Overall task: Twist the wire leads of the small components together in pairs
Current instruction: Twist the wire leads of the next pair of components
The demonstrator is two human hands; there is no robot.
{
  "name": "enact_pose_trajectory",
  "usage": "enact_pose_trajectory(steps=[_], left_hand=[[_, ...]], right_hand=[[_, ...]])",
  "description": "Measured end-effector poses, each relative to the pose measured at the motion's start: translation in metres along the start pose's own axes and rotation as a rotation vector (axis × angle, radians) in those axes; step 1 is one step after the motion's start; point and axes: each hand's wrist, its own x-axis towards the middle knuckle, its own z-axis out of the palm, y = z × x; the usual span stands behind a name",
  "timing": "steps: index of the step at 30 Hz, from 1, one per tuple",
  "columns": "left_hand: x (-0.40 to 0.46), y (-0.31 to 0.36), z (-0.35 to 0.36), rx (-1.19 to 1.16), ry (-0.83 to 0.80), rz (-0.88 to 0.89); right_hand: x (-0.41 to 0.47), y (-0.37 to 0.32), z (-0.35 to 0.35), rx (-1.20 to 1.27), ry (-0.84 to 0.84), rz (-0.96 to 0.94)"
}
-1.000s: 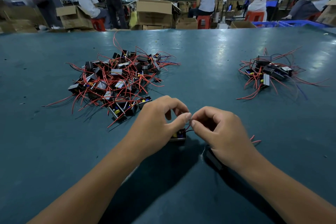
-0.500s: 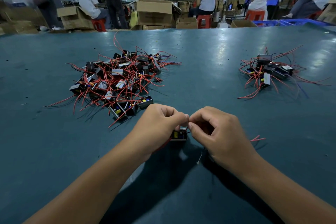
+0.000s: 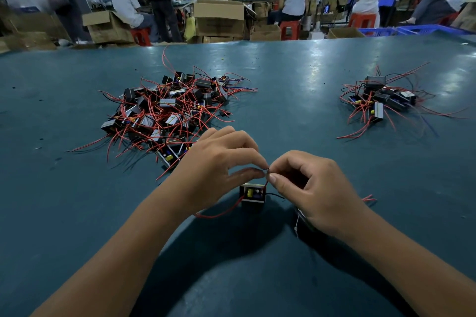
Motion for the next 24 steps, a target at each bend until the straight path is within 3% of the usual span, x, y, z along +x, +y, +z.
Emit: enact_pose_trajectory(steps=[5,12,16,20,24], left_hand=[[-0.001,-0.002,-0.003,0.081,-0.053,0.074],[-0.001,-0.001,0.003,0.016,-0.051,0.050],[-0.002,0.004,0.010,-0.239,-0.100,-0.095],[-0.002,0.012,0.012,-0.566,-0.183,-0.365],[0.002,0.018,0.015,-0.796,-0.134,-0.611]], right_hand=[[0.000,0.002,0.000,-0.005,-0.011,-0.012],[0.000,0.002,0.001,-0.016,-0.009,-0.032],[-0.001,0.003,0.001,-0.023,0.009,-0.047],[-0.001,0.003,0.002,-0.037,0.031,-0.046],[-0.001,0.004,0.003,-0.042,0.041,-0.050]])
